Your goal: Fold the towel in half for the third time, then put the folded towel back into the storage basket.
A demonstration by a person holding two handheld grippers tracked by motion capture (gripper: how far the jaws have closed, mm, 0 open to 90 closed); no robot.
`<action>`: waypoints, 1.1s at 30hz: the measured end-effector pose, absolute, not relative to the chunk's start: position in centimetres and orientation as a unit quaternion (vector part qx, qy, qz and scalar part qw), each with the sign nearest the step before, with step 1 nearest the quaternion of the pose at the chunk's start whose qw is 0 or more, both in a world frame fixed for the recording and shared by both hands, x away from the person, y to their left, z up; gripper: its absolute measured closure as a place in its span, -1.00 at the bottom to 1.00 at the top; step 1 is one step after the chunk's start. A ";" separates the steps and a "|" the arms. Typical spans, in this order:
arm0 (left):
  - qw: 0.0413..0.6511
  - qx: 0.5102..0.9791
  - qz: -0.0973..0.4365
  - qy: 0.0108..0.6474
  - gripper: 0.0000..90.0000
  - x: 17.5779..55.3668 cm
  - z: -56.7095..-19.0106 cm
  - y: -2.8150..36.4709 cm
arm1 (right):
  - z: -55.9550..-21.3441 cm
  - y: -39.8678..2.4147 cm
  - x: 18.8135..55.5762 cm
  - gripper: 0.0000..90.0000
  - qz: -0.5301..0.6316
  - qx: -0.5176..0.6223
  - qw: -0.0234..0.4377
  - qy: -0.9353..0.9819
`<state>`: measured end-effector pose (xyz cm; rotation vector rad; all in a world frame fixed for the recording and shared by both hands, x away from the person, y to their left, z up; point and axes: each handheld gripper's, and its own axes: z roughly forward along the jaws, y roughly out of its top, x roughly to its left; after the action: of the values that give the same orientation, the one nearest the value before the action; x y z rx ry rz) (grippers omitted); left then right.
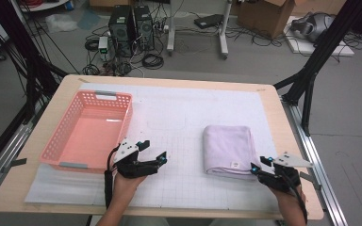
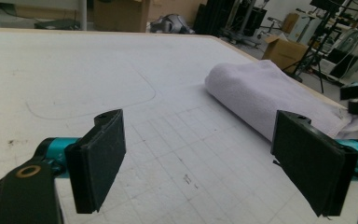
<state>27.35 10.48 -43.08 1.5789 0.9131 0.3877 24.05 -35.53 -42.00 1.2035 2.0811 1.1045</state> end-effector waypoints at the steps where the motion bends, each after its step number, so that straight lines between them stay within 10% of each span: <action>1: 0.598 0.683 0.164 0.387 -0.56 27.4 -43.1 10.5 | -41.6 -36.0 23.8 0.01 0.419 0.446 0.250 0.750; 13: 0.590 0.702 0.186 0.353 -0.57 27.7 -43.4 9.2 | -40.9 -38.7 22.9 -0.59 0.437 0.450 0.274 0.729; 33: 0.578 0.718 0.155 0.355 -0.53 27.8 -43.9 7.9 | -41.3 -39.2 22.9 -0.61 0.429 0.451 0.270 0.735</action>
<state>27.80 7.87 -43.87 1.6799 0.8304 0.3623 22.91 -39.21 -41.35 1.2160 1.9801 1.1551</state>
